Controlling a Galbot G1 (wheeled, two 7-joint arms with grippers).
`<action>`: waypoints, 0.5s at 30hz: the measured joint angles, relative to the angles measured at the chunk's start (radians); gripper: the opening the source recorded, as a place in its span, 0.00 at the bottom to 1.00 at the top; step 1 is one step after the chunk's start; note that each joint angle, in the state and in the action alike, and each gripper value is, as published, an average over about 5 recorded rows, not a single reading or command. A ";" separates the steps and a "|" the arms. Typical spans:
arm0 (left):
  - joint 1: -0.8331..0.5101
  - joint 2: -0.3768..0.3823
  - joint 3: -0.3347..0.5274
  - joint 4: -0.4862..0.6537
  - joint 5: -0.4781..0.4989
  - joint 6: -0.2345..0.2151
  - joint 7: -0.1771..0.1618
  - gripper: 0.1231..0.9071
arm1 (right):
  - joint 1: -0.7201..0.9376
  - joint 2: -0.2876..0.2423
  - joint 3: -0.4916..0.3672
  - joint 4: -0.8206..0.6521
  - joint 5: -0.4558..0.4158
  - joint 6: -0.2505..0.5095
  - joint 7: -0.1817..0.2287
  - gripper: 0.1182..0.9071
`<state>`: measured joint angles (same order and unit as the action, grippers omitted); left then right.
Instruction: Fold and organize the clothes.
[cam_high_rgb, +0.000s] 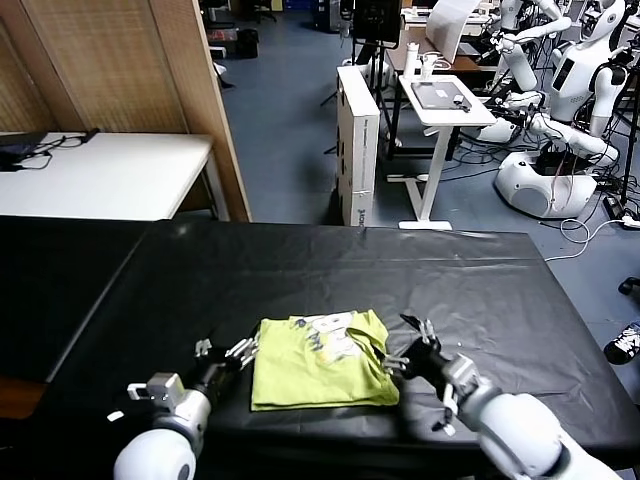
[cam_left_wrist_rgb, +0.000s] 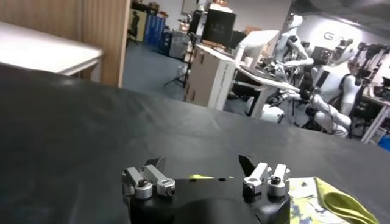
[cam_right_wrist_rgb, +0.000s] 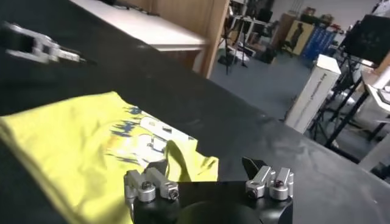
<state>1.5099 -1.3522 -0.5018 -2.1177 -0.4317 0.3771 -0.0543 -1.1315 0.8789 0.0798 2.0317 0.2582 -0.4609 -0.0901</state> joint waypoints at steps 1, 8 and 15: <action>0.001 -0.001 -0.001 -0.001 0.001 0.000 0.000 1.00 | 0.016 0.008 -0.018 -0.013 -0.006 0.000 -0.001 1.00; 0.014 -0.009 -0.004 -0.003 0.006 -0.005 0.000 1.00 | 0.106 0.057 -0.108 -0.097 -0.042 0.004 -0.002 1.00; 0.013 -0.007 -0.003 -0.005 0.006 -0.007 0.000 1.00 | 0.122 0.061 -0.107 -0.140 -0.052 0.004 0.000 1.00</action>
<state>1.5233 -1.3594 -0.5050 -2.1230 -0.4254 0.3704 -0.0540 -1.0095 0.9402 -0.0269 1.8918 0.2060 -0.4571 -0.0896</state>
